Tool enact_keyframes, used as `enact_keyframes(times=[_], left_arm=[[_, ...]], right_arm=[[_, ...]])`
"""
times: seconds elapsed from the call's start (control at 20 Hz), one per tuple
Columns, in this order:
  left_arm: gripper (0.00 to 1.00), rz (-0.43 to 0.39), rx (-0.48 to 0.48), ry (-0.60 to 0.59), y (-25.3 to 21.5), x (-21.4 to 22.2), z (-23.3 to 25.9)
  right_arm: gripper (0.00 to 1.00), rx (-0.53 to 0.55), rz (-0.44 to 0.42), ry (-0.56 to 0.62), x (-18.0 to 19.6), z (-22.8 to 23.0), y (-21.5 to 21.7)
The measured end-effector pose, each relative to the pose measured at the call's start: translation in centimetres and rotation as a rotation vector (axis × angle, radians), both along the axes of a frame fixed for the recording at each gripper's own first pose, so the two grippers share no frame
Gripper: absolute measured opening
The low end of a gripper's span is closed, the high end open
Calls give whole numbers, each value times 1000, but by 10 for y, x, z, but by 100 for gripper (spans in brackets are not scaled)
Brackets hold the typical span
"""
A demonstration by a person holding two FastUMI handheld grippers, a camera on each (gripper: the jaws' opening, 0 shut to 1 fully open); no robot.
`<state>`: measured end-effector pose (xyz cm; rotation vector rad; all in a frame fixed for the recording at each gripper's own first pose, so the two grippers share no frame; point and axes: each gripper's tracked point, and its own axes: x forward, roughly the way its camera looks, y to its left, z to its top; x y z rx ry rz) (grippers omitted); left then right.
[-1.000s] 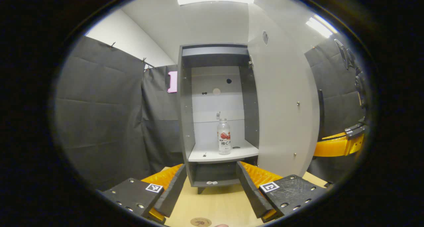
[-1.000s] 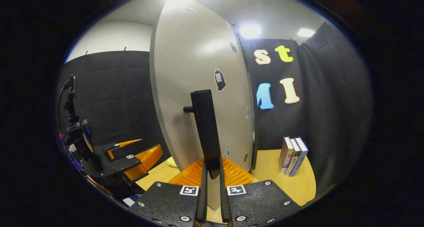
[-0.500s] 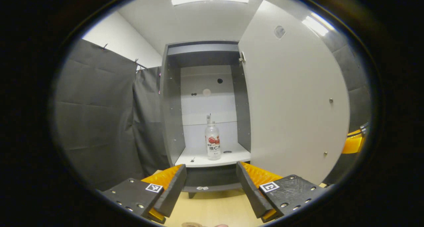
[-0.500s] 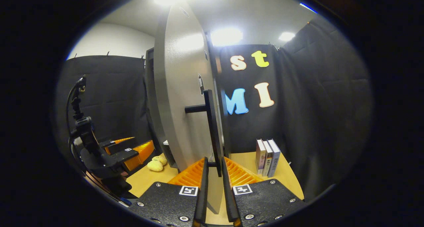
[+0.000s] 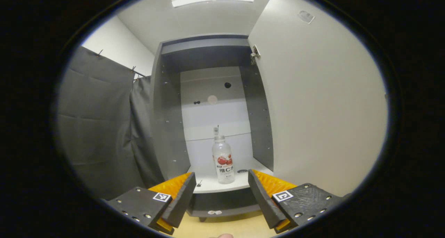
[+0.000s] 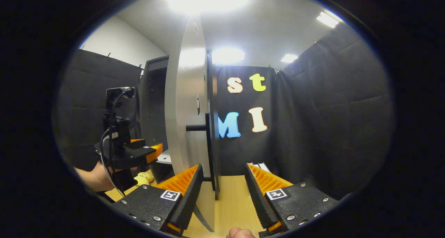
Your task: Open the cabinet door with the right hand, grasp the bottle in the cabinet with the left hand and place it on the coaster, then close the cabinet door with the right hand.
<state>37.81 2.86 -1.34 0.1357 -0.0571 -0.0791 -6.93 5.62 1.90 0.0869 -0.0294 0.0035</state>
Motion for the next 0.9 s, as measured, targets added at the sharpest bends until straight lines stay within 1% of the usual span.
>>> enact_keyframes(times=[0.05, 0.1, 0.15, 0.2, 0.25, 0.3, 0.45, 0.5, 0.55, 0.6, 0.7, 0.75, 0.9], left_arm=[[90, 3, 1, 0, 0, 15, -1], [92, 1, -3, -2, -2, 29, -3], [89, -1, -7, -6, -4, 44, -4], [92, 3, -11, -12, -3, 56, -3], [91, 5, -14, -19, -3, 72, -2], [91, 2, -17, -20, -7, 90, -5], [90, 14, -34, -7, -7, 133, -10], [92, 23, -49, -16, -6, 144, -9], [90, 20, -59, -17, -6, 156, -8], [90, 23, -58, -16, -5, 166, -8], [90, 39, -59, -34, 1, 185, -5], [90, 34, -67, -36, 1, 193, -5], [90, 31, -87, -36, 3, 217, -9]], right_arm=[[80, 0, -19, 14, -10, -7, 1], [91, 8, -40, 23, -19, -8, 0], [94, 17, -72, 30, -31, -9, -3], [94, 31, -82, 31, -45, -7, -3], [92, 39, -92, 34, -64, -9, -9], [96, 29, -105, 39, -78, -11, -12], [96, -75, -172, 73, -104, -19, -10], [96, -102, -186, 82, -106, -26, -3], [95, -110, -193, 95, -105, -32, 2], [96, -111, -197, 114, -92, -41, 8], [95, -107, -211, 114, -80, -40, 12], [93, -108, -223, 114, -80, -39, 12], [93, -117, -249, 115, -78, -42, 11]])
